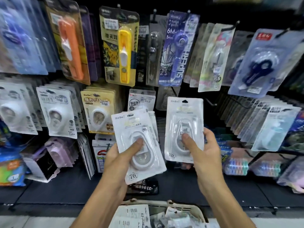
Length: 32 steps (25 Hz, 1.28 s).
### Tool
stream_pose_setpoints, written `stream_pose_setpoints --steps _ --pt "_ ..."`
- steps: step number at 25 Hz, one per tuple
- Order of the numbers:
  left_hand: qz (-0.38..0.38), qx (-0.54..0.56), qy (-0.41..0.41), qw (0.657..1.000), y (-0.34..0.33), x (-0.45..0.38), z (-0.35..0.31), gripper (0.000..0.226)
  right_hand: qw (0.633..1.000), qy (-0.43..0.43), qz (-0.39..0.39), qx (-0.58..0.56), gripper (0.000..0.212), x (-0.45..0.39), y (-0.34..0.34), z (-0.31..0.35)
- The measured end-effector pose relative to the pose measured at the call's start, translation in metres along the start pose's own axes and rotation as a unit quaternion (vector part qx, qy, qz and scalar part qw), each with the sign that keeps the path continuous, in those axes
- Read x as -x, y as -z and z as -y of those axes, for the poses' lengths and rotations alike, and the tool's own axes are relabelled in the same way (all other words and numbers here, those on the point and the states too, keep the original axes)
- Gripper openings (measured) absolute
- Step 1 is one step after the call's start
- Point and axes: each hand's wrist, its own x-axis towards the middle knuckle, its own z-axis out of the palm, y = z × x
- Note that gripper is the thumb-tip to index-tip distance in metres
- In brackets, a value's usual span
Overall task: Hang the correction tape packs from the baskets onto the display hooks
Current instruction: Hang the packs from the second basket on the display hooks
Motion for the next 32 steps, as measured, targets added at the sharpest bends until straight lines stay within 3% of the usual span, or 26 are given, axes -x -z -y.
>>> stream_pose_setpoints --steps 4,9,13,15,18,20,27,30,32 --pt "-0.011 -0.008 -0.061 0.998 0.002 -0.005 -0.016 0.054 0.998 -0.015 -0.018 0.061 0.030 -0.021 0.000 0.003" --pt "-0.008 -0.019 -0.064 0.998 0.000 -0.005 -0.012 0.064 0.995 -0.104 0.009 -0.002 0.074 -0.014 -0.005 0.001" --pt "-0.006 -0.043 -0.067 0.997 -0.007 -0.005 -0.005 0.064 0.985 -0.069 0.154 0.024 0.047 0.015 -0.018 -0.004" --pt "0.029 -0.052 -0.048 0.997 -0.007 -0.004 -0.004 0.068 0.979 -0.059 0.189 0.044 0.038 0.023 -0.027 -0.002" --pt "0.088 -0.013 -0.022 0.996 -0.003 -0.003 -0.008 0.064 0.988 -0.067 0.133 -0.042 0.032 0.019 -0.030 0.000" --pt "0.070 0.004 -0.038 0.997 0.001 -0.004 -0.010 0.051 0.991 -0.069 0.083 -0.080 0.033 0.012 -0.026 0.005" --pt "-0.021 -0.045 -0.100 0.994 0.010 -0.007 -0.019 0.029 0.997 -0.032 -0.066 -0.002 0.008 0.000 -0.005 0.010" --pt "-0.031 -0.055 -0.099 0.993 0.011 -0.007 -0.021 0.028 0.994 -0.029 -0.100 -0.015 0.015 0.004 -0.002 0.008" --pt "-0.027 -0.058 -0.096 0.993 0.009 -0.004 -0.022 0.029 0.995 -0.051 -0.080 -0.016 0.033 0.004 -0.002 0.005"
